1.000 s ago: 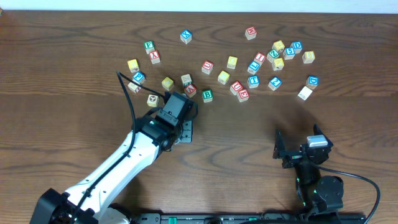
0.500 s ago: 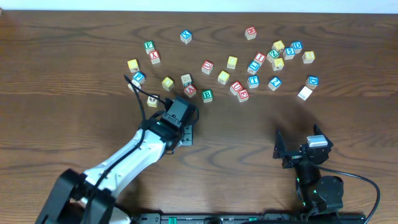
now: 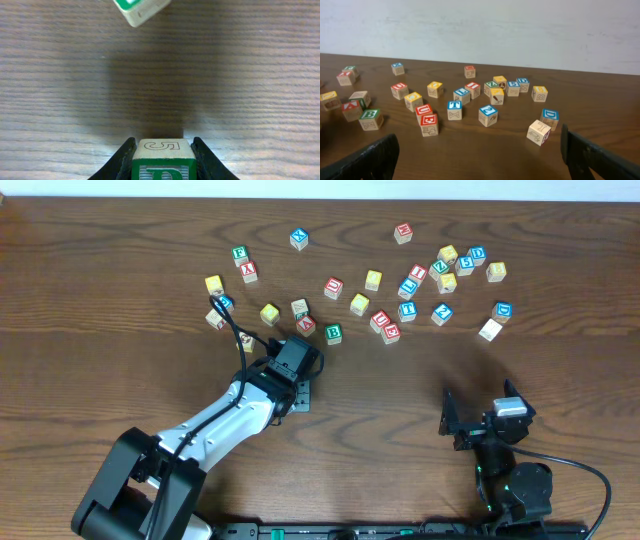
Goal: Spell out ROBOT
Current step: 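Lower the R block onto the table and open the left gripper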
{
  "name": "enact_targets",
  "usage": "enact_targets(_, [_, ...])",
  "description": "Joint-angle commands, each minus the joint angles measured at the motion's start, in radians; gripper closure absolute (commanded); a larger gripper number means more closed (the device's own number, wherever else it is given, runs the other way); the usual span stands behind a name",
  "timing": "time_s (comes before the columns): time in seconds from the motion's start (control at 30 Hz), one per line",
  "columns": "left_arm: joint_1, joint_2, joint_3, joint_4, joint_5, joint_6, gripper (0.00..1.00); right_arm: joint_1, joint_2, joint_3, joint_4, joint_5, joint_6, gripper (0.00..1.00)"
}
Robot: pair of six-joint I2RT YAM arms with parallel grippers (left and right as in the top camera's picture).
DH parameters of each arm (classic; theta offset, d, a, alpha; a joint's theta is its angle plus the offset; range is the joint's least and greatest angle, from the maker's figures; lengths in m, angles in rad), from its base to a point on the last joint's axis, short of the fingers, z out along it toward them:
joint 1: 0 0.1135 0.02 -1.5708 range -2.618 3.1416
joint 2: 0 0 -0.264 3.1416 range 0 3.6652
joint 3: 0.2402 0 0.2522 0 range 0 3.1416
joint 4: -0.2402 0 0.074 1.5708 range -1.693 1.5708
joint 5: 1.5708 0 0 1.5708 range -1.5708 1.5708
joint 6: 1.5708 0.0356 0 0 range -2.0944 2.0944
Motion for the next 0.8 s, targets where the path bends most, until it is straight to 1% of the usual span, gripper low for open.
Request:
enact_targets(0.0, [-0.002,0.008,-0.009,0.008,-0.059,-0.009,0.93,-0.008,-0.006,-0.001,-0.005,-0.005,-0.011,0.01])
enact_targets(0.37, [-0.002,0.008,-0.01,0.062,-0.058,-0.009,0.93,-0.008,-0.006,-0.001,-0.005,-0.005,-0.011,0.01])
enact_targets(0.77, [-0.002,0.008,-0.066,0.137,-0.058,-0.009,0.92,-0.008,-0.006,-0.001,-0.005,-0.005,-0.011,0.01])
